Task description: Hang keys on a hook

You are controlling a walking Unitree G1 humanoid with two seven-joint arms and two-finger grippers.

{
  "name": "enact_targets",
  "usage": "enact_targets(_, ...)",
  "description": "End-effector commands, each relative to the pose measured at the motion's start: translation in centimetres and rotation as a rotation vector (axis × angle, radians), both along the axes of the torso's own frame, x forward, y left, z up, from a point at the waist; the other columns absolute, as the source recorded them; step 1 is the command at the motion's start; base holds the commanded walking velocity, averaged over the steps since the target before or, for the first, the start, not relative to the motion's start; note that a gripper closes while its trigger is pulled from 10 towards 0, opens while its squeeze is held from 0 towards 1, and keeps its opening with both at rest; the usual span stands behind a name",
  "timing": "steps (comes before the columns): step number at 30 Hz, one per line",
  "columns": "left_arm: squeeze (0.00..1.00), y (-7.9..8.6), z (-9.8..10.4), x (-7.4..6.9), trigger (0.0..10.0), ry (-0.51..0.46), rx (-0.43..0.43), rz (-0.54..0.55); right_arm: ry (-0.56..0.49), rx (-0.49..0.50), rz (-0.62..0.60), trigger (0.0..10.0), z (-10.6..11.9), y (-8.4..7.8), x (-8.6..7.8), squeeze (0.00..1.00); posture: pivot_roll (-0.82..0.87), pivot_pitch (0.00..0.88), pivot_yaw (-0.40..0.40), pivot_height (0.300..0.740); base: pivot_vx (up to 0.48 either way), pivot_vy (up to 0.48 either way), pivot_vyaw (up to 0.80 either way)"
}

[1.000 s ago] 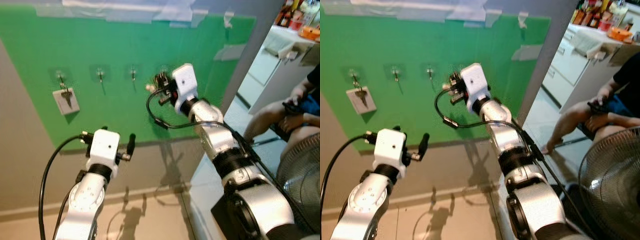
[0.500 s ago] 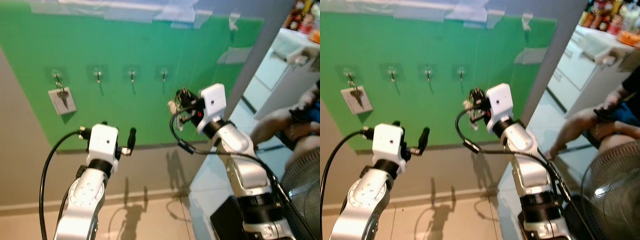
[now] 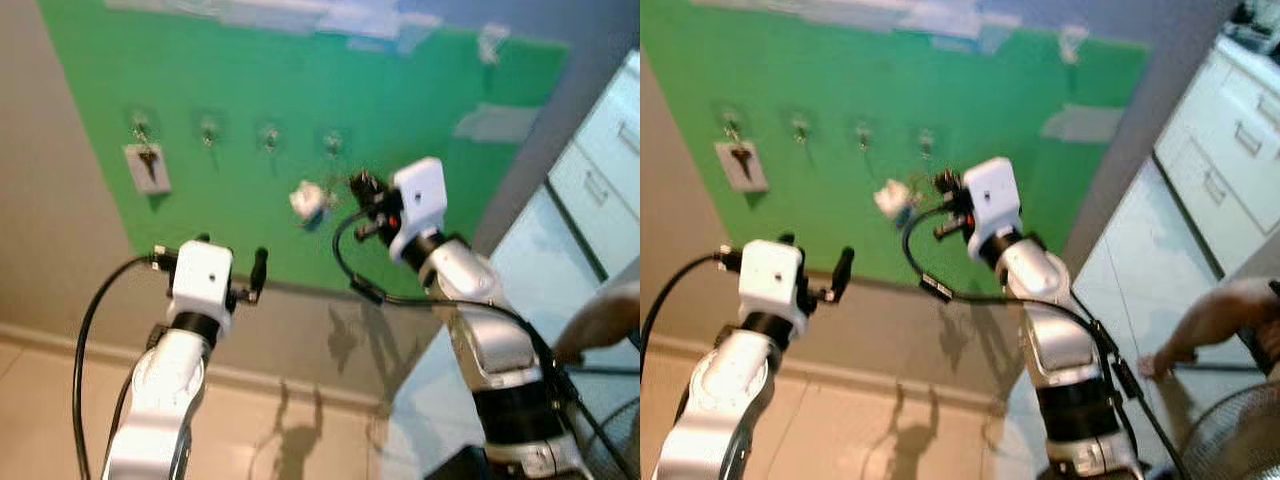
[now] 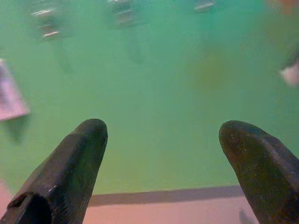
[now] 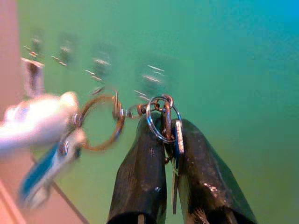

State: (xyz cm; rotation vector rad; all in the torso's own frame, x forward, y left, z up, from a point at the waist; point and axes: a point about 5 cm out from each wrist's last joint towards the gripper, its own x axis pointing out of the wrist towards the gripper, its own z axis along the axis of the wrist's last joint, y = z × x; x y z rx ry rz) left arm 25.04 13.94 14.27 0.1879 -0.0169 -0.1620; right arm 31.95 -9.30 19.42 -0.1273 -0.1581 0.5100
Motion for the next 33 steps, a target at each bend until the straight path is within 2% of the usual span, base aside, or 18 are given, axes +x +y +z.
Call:
enact_targets(1,0.0,0.1,0.4,0.2,10.0,-0.014,0.019,0.007,-0.02,0.009,-0.015,10.0,0.6,0.0,0.1,0.0,0.0,0.0,-0.066,0.74,0.0,0.0,0.0)
enact_targets(8,0.0,0.4,0.6,0.5,10.0,-0.02,0.014,0.028,0.01,-0.004,-0.02,10.0,-0.5,0.0,0.0,0.0,0.01,0.0,-0.058,0.74,0.0,0.0,0.0)
enact_targets(9,0.0,0.4,0.7,0.6,10.0,-0.027,0.037,0.029,0.02,-0.009,-0.019,10.0,-1.0,-0.1,0.0,0.0,0.01,0.0,-0.058,0.74,0.0,0.0,0.0)
enact_targets(15,0.0,0.1,0.8,0.7,10.0,-0.021,0.011,0.021,0.039,-0.016,-0.018,10.0,-1.7,-0.1,-0.1,0.0,0.01,0.0,-0.05,0.74,0.0,0.0,0.0)
enact_targets(20,0.0,0.0,0.9,0.7,10.0,-0.033,0.006,0.024,0.031,-0.042,0.002,10.0,-1.6,0.0,0.0,0.0,0.01,0.0,-0.053,0.74,0.0,0.46,0.0)
enact_targets(29,0.0,-0.4,1.1,0.5,10.0,-0.054,0.005,0.021,0.021,-0.075,0.019,10.0,-1.7,0.3,0.3,0.0,0.02,0.0,-0.064,0.74,0.082,0.427,0.8)
enact_targets(33,0.0,-0.6,1.0,0.7,10.0,-0.038,0.043,0.004,0.026,-0.071,0.007,10.0,-1.7,0.3,0.4,0.0,0.01,0.0,-0.062,0.74,0.345,0.269,0.49)
